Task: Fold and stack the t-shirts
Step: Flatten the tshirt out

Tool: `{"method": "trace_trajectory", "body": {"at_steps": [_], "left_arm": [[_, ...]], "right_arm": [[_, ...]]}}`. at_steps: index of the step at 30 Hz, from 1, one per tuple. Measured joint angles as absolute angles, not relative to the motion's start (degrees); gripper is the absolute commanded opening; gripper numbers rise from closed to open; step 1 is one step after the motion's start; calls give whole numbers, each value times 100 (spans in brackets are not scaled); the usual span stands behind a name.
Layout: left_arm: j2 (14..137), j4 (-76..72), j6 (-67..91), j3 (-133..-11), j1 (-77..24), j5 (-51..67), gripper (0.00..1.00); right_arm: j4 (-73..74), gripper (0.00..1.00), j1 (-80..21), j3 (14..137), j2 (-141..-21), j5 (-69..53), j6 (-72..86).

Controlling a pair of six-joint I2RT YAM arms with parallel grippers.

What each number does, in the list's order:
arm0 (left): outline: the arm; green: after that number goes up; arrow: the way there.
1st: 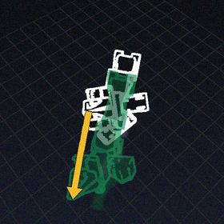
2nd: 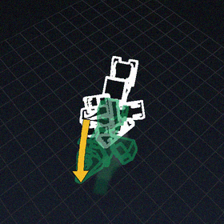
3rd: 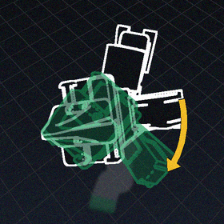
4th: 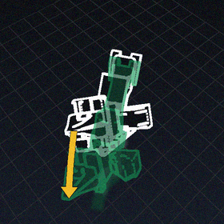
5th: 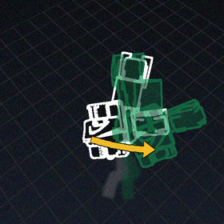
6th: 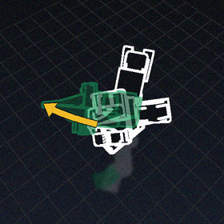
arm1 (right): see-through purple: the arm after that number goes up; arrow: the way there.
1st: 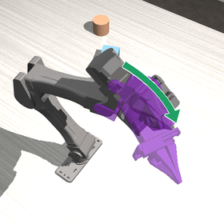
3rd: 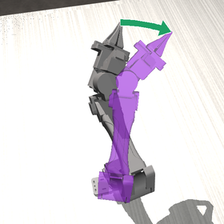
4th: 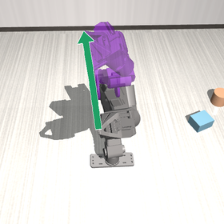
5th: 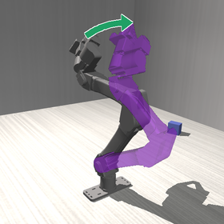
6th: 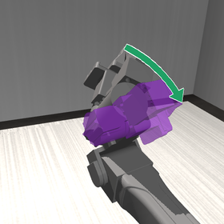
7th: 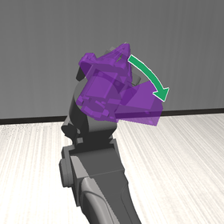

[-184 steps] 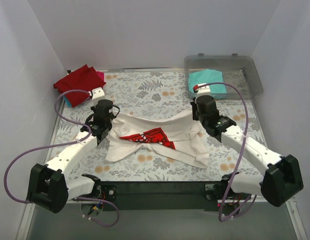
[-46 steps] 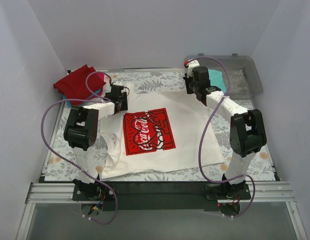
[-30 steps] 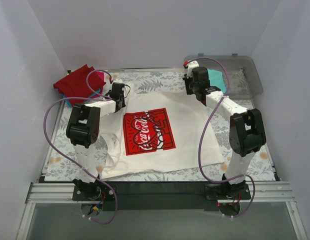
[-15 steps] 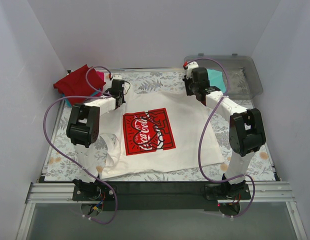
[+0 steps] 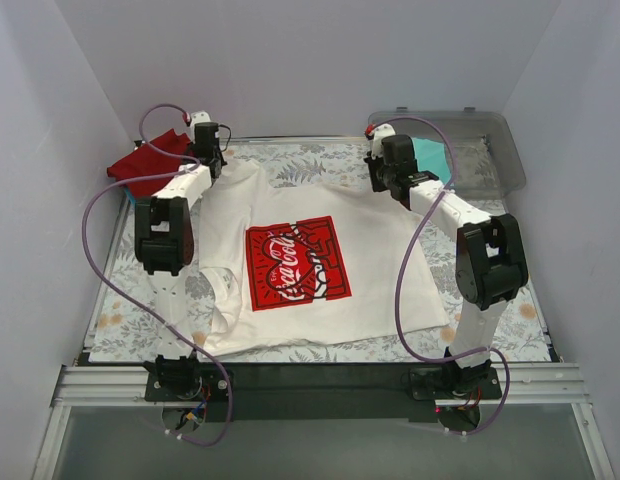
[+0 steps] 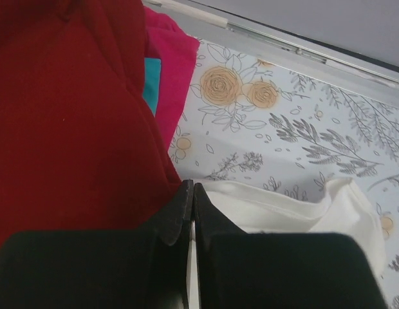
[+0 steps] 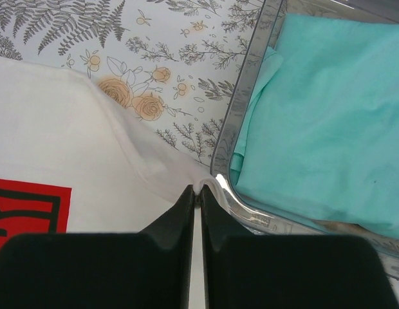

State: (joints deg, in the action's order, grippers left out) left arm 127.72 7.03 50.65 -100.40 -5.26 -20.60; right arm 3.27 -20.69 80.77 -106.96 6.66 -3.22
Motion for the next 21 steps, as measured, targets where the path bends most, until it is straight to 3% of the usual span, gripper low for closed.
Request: {"method": "trace_trajectory", "body": {"at_steps": [7,9,14,21], "left_arm": [[13679,1092,5168,-11155,-467,-2169,1],[13819,1129,5181,-11338,-467,-2167,9],[13861,1238,5168,-11664,-471,-2123,74],[13668,1103,5201,-11797,-508,-1955,78]], "right_arm": [[349,1,-2069,8110,-10726,663,-325],[362,1,-2069,8130,-10733,661,-322],[388,1,-2069,8173,-10739,622,-322],[425,1,-2108,8246,-10750,602,-325]]}}
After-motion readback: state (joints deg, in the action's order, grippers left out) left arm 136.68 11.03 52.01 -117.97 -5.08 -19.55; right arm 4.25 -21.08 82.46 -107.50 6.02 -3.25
